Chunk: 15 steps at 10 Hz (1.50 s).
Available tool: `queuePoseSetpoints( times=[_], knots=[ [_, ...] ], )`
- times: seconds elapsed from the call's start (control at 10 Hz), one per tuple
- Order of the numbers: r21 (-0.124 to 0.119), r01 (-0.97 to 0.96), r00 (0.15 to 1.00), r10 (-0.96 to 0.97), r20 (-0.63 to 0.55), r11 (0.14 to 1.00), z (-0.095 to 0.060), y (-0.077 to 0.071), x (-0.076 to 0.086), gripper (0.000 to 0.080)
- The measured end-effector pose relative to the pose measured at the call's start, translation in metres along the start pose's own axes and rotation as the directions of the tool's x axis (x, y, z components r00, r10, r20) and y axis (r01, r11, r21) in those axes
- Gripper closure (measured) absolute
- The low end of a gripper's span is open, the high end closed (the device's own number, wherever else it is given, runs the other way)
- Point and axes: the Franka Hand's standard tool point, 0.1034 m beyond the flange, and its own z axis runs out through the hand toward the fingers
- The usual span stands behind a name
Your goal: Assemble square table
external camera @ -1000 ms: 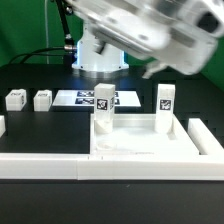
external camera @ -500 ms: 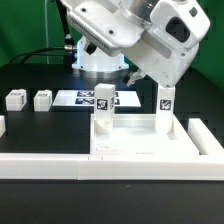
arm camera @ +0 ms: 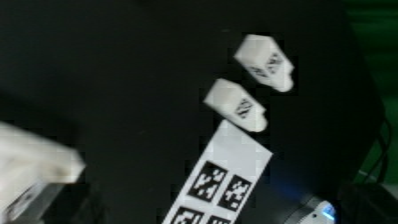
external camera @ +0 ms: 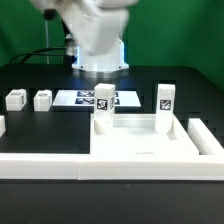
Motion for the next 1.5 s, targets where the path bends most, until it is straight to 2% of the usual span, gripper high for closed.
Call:
queuePoseSetpoints(
  times=[0.1, 0.2, 0.6, 0.7, 0.8, 0.9, 1.0, 1.1, 1.2, 1.3, 1.4, 1.5],
  knots=[
    [-0.007, -0.095, 0.995, 0.095, -0.012, 0.995, 0.012, -0.014, -0.003, 0.0151],
    [-0.005, -0.156, 0.987, 0.155, -0.033, 0.988, 0.015, -0.017, -0.004, 0.0151],
    [0.004, -0.399, 0.917, 0.399, -0.028, 0.917, 0.015, -0.012, 0.000, 0.0151],
    [-0.012, -0.473, 0.880, 0.473, -0.033, 0.881, 0.018, -0.012, -0.002, 0.0151],
    [-0.048, -0.615, 0.788, 0.613, -0.053, 0.787, 0.033, -0.018, -0.005, 0.0151],
    [-0.040, -0.740, 0.672, 0.737, -0.069, 0.671, 0.051, -0.030, 0.000, 0.0151],
    [-0.019, -0.846, 0.533, 0.844, -0.065, 0.533, 0.064, -0.031, 0.012, 0.0151],
    [0.006, -0.894, 0.446, 0.893, -0.052, 0.447, 0.081, -0.027, 0.022, 0.0151],
    [0.067, -0.936, 0.343, 0.938, -0.044, 0.345, 0.094, -0.018, 0.029, 0.0151],
    [0.101, -0.954, 0.278, 0.959, -0.044, 0.282, 0.097, -0.010, 0.030, 0.0151],
    [0.096, -0.967, 0.233, 0.972, -0.046, 0.236, 0.094, -0.009, 0.031, 0.0151],
    [0.102, -0.975, 0.195, 0.980, -0.045, 0.199, 0.093, -0.008, 0.033, 0.0151]
  ],
)
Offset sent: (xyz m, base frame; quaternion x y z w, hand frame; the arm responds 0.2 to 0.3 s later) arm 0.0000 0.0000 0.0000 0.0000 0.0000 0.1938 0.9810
